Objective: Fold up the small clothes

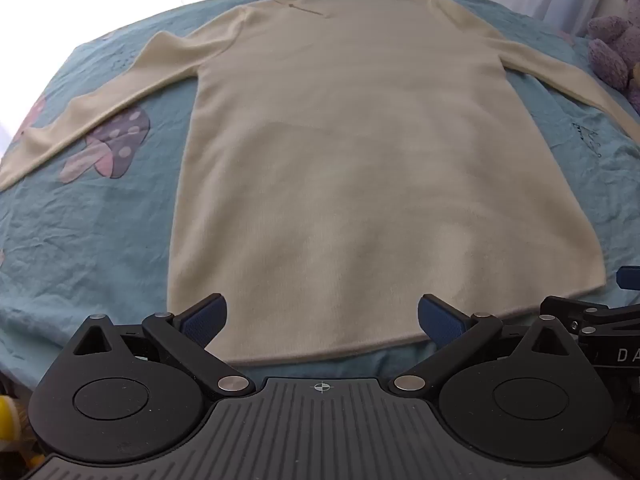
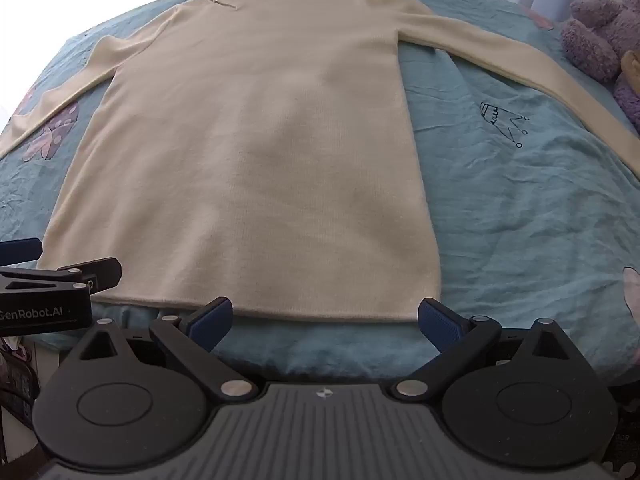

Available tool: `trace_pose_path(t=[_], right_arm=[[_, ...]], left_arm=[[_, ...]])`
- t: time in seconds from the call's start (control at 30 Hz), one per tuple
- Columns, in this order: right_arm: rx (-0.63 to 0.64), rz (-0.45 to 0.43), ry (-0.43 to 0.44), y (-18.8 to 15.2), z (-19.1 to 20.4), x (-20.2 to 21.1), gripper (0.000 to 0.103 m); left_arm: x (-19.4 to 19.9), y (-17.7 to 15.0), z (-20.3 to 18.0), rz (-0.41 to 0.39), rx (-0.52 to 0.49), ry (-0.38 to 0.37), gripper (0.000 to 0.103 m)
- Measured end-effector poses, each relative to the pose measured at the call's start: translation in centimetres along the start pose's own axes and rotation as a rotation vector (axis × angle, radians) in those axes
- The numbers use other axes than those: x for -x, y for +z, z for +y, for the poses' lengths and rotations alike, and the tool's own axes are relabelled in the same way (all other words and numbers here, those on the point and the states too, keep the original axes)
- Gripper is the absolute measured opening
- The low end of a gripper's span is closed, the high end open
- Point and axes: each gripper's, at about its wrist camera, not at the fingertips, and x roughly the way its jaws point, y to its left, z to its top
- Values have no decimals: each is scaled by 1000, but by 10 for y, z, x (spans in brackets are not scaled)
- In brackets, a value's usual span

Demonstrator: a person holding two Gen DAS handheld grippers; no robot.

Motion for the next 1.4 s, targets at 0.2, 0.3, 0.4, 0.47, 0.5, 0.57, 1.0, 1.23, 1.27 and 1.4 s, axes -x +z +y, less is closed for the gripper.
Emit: trace_pose_path(t=[0.2, 0.3, 0.4, 0.47, 0.5, 0.57, 1.0, 1.23, 1.27, 1.4], right_arm=[[2, -1, 0, 1, 0, 2, 99], [4, 0, -1, 1, 0, 2, 99], [1, 1, -1, 2, -1, 6, 99], [0, 0, -3, 3, -2, 6, 99], [0, 0, -4, 4, -2, 6, 99], [5, -6, -5, 2, 0, 4, 99], [5, -3, -3, 2, -1, 3, 99], [8, -3, -2, 3, 1, 3, 99], [9, -2, -2, 3, 1, 3, 99], [8, -2, -1, 3, 0, 2, 99]], left_arm=[[2, -1, -1, -4, 7, 0, 103], [4, -2, -1, -6, 8, -2, 103], [4, -2, -1, -4, 7, -5, 103], [3, -2, -1, -3, 8, -7, 103], [3, -2, -1, -2, 8, -8, 103], [2, -2, -2, 1, 7, -9, 103], [1, -1, -2, 3, 5, -10, 103], [2, -2, -1, 3, 10, -7, 103], [2, -2, -1, 3, 10, -6, 103], [2, -2, -1, 3, 9, -7, 103]])
